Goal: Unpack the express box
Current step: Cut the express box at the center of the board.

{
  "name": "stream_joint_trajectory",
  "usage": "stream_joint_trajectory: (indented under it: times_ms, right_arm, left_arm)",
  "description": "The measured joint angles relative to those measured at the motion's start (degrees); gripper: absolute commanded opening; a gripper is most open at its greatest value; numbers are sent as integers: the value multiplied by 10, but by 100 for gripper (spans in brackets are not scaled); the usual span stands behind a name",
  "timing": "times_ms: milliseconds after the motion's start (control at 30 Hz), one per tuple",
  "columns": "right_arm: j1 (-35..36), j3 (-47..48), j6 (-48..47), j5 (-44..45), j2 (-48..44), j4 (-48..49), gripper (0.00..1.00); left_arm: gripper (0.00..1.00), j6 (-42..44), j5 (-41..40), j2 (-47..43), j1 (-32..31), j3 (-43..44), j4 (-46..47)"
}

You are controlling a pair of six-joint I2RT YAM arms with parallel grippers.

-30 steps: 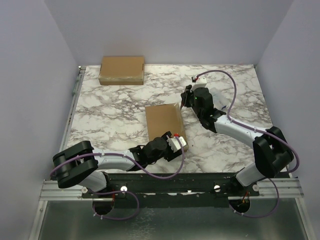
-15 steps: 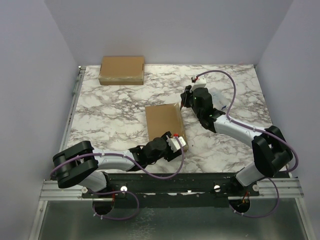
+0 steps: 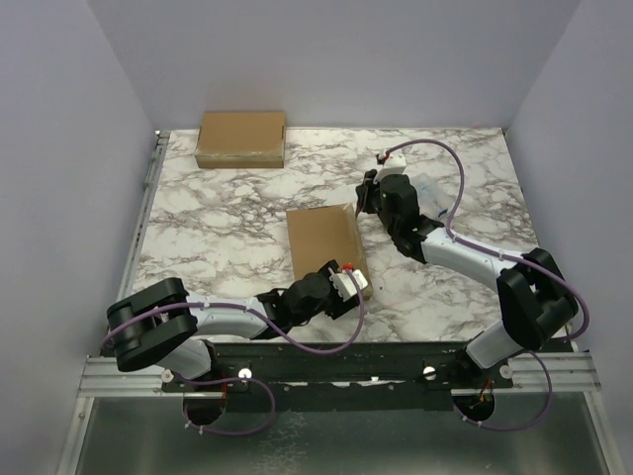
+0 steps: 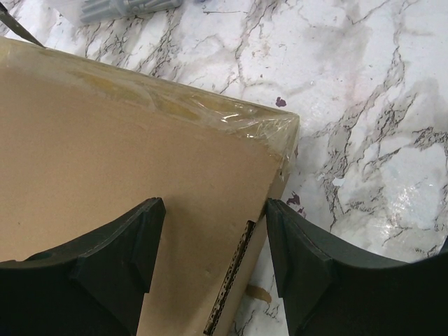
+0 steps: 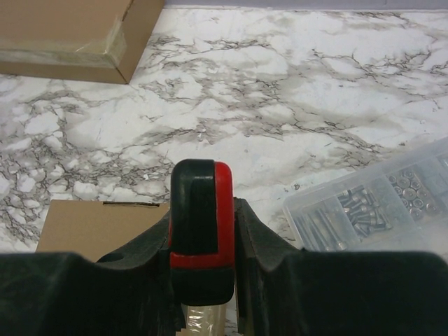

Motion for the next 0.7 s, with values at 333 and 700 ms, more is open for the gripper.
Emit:
stream_joint_trajectory:
  times_ms: [333,700]
  right_arm:
    - [7,-2,4,10,1,2,0]
    - [24,-38,4,38,-17,33,0]
  left_arm:
    - [65,-8,-24,10,-3,0,13]
    - [64,-27,-39,16,-6,-4,29]
